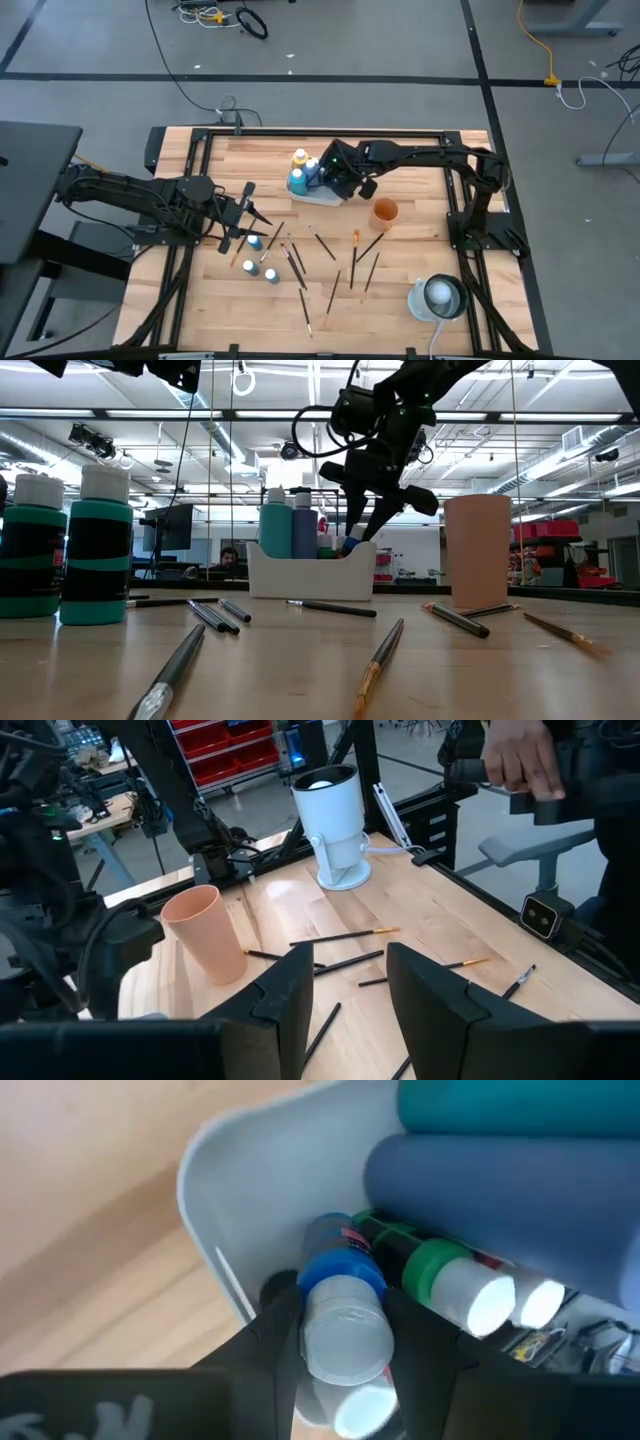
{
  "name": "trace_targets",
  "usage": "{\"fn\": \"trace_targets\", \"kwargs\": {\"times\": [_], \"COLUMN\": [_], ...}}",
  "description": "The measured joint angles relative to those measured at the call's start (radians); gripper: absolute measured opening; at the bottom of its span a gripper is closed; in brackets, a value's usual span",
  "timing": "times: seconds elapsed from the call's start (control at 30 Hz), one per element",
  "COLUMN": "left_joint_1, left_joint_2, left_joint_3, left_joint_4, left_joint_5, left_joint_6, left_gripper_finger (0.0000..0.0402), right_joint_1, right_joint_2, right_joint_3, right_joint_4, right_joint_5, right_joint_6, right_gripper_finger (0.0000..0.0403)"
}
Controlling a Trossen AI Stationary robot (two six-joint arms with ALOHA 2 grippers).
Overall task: Pick & Place Paint Supplies
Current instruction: Put the small blue paint bottle into the bin
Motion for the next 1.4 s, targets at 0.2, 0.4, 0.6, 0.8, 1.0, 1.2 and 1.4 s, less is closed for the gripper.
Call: {"fn": "trace_targets", "kwargs": {"times": [0.2, 0.4, 0.6, 0.8, 1.0, 1.2, 1.4], "left_joint_1": [0.0, 0.0, 0.0, 0.0, 0.0, 0.0, 0.0], "left_joint_2": [0.0, 0.0, 0.0, 0.0, 0.0, 0.0, 0.0], "left_joint_3": [0.0, 0.0, 0.0, 0.0, 0.0, 0.0, 0.0], "left_joint_4": [0.0, 0.0, 0.0, 0.0, 0.0, 0.0, 0.0], "left_joint_5": [-0.022, -0.023, -0.023, -0.023, -0.023, -0.023, -0.023], "left_joint_6": [0.0, 0.0, 0.0, 0.0, 0.0, 0.0, 0.0], "left_gripper_finger": [0.0139, 0.0139, 0.0139, 0.0139, 0.0139, 0.0139, 0.0139], "right_joint_1": [-0.017, -0.02, -0.021, -0.021, -0.021, -0.022, -0.022], "right_joint_2": [0.002, 0.007, 0.007, 0.008, 0.008, 0.008, 0.009], "right_joint_3": [0.0, 0.0, 0.0, 0.0, 0.0, 0.0, 0.0], "right_joint_4": [0.001, 0.019, 0.029, 0.074, 0.076, 0.081, 0.122], "right_joint_5": [-0.004, -0.008, 0.0, -0.009, -0.008, -0.005, -0.016], "right_joint_6": [-0.125, -0.123, -0.124, -0.065, -0.043, -0.043, -0.043], "right_gripper_finger": [0.012, 0.0128, 0.0142, 0.0128, 0.0138, 0.0158, 0.016]}}
